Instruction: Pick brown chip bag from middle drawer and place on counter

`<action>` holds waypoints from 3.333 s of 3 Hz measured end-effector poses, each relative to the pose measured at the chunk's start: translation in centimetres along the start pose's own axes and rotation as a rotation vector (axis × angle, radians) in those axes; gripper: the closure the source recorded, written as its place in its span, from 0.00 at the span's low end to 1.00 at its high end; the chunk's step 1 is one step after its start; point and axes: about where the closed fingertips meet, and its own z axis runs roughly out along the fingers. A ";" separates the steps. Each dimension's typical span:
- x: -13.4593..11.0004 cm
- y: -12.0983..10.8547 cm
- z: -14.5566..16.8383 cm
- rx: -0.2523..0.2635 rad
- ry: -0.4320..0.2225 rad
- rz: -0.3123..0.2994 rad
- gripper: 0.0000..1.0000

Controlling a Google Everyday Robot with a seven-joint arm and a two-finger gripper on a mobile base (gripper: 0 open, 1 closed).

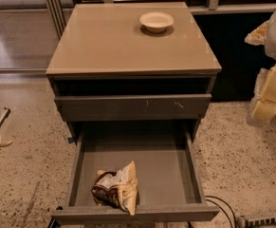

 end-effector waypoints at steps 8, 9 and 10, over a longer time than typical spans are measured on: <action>-14.9 8.7 28.9 -0.541 -0.225 0.379 0.00; -15.0 8.7 31.1 -0.534 -0.193 0.434 0.00; -14.1 8.3 37.0 -0.509 -0.090 0.543 0.00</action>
Offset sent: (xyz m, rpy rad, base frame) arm 0.0265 0.0283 -0.0339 0.0616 -0.1603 0.3114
